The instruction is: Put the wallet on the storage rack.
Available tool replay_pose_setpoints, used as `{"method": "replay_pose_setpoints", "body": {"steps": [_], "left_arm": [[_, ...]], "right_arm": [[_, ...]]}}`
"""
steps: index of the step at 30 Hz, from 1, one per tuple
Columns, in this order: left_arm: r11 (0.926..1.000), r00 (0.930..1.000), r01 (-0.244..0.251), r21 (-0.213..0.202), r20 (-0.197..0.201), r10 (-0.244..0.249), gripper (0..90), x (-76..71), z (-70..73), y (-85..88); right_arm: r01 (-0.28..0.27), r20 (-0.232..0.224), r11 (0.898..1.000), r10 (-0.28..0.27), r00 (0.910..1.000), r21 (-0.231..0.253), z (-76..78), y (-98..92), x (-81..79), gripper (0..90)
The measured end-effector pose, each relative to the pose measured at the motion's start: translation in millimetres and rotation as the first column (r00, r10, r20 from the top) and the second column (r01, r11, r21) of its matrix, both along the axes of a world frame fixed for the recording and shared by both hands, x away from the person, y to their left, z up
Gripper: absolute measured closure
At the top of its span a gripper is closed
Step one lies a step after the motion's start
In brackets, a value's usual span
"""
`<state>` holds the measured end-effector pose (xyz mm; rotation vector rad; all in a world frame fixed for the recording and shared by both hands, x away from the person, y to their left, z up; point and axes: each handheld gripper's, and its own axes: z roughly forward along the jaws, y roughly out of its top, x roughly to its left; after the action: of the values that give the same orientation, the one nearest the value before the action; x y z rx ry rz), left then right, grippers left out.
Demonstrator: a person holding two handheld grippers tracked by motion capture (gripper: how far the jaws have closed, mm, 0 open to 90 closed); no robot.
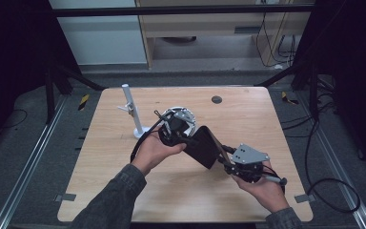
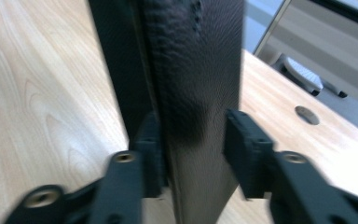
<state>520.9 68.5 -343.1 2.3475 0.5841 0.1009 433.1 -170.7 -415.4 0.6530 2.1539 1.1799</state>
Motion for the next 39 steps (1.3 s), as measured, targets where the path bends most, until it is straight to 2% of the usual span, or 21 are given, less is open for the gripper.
{"method": "replay_pose_setpoints", "body": {"steps": [2, 5, 10, 13, 17, 20, 24, 27, 29, 32, 39], "left_arm": [[1.0000, 0.9999, -0.005, -0.002, 0.009, 0.005, 82.2, 0.7, 5.0, 0.6], [0.9999, 0.9998, -0.009, -0.012, 0.017, 0.009, 82.2, 1.3, 13.0, 3.1], [0.9998, 0.9984, -0.021, 0.001, 0.052, 0.021, 82.2, 0.1, 24.1, 7.9], [0.9995, 0.9981, -0.031, -0.005, 0.054, 0.031, 82.2, 0.5, 29.2, 13.9], [0.9989, 0.9967, -0.046, -0.004, 0.067, 0.046, 82.1, -0.3, 36.7, 20.9], [0.9984, 0.9955, -0.056, 0.006, 0.076, 0.056, 82.1, -0.3, 41.2, 24.6], [0.9978, 0.9942, -0.065, 0.011, 0.086, 0.064, 82.0, -0.1, 47.2, 28.8], [0.9974, 0.9932, -0.072, 0.009, 0.092, 0.071, 82.0, -0.3, 51.8, 31.9], [0.9970, 0.9925, -0.077, 0.009, 0.095, 0.076, 82.0, -0.2, 53.9, 33.8], [0.9963, 0.9911, -0.084, 0.014, 0.104, 0.082, 82.0, -0.2, 57.0, 36.2], [0.9951, 0.9879, -0.099, 0.003, 0.121, 0.098, 82.0, -1.7, 68.6, 41.8]], "right_arm": [[0.001, -0.013, 1.000, -0.001, 0.9999, -0.001, -4.1, 1.9, -0.3, 43.5], [-0.002, -0.020, 1.000, 0.002, 0.9998, -0.002, -11.3, 2.7, -1.3, 34.0], [0.004, -0.059, 1.000, -0.003, 0.9983, 0.004, -20.7, -1.2, -0.8, 26.5], [0.012, -0.072, 1.000, -0.011, 0.9973, 0.011, -25.3, -5.7, 0.3, 22.8], [0.059, -0.099, 0.998, -0.057, 0.9935, 0.025, -34.2, -13.7, 4.6, 16.8], [0.138, -0.131, 0.990, -0.132, 0.9825, 0.033, -43.2, -21.7, 11.1, 14.0], [0.226, -0.159, 0.972, -0.215, 0.9636, 0.057, -54.8, -30.9, 17.2, 9.6], [0.269, -0.181, 0.961, -0.255, 0.9498, 0.057, -61.4, -36.6, 18.9, 8.3], [0.278, -0.183, 0.959, -0.265, 0.9468, 0.053, -64.7, -38.8, 19.9, 7.2], [0.301, -0.196, 0.952, -0.287, 0.9376, 0.047, -67.3, -40.2, 20.8, 6.6], [0.327, -0.209, 0.944, -0.311, 0.9271, 0.046, -70.2, -44.2, 21.7, 5.8]]}}
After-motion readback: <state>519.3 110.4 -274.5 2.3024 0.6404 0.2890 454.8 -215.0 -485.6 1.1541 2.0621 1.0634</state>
